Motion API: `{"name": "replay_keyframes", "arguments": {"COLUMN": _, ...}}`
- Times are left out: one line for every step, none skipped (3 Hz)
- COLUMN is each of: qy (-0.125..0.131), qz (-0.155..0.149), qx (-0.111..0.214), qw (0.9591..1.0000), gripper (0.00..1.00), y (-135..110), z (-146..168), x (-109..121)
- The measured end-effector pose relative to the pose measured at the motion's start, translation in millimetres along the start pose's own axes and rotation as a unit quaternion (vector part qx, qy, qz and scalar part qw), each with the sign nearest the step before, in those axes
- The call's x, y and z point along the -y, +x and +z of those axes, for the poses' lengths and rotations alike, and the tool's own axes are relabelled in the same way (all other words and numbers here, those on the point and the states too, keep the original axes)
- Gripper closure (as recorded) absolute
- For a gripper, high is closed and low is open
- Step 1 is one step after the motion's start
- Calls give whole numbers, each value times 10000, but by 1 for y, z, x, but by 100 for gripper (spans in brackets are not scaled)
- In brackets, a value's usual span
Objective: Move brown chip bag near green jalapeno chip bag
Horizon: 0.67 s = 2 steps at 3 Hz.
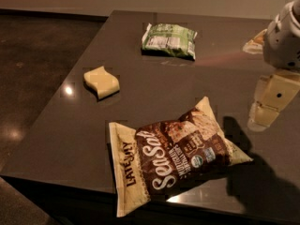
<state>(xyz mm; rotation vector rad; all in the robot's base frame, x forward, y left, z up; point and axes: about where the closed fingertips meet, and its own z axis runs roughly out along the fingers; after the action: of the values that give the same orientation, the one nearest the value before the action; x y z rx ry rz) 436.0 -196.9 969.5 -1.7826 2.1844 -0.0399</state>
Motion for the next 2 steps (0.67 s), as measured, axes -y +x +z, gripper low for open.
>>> {"name": "replay_keyframes", "arguments": {"qy": -130, "qz": -389, "qx": 128, "qw": 9991, "gripper": 0, "y": -24, "z": 19, "x": -14}}
{"name": "replay_keyframes", "arguments": {"qy": -347, "qz": -768, "qx": 238, "qw": 9962, "gripper": 0, "y": -45, "z": 43, "x": -30}}
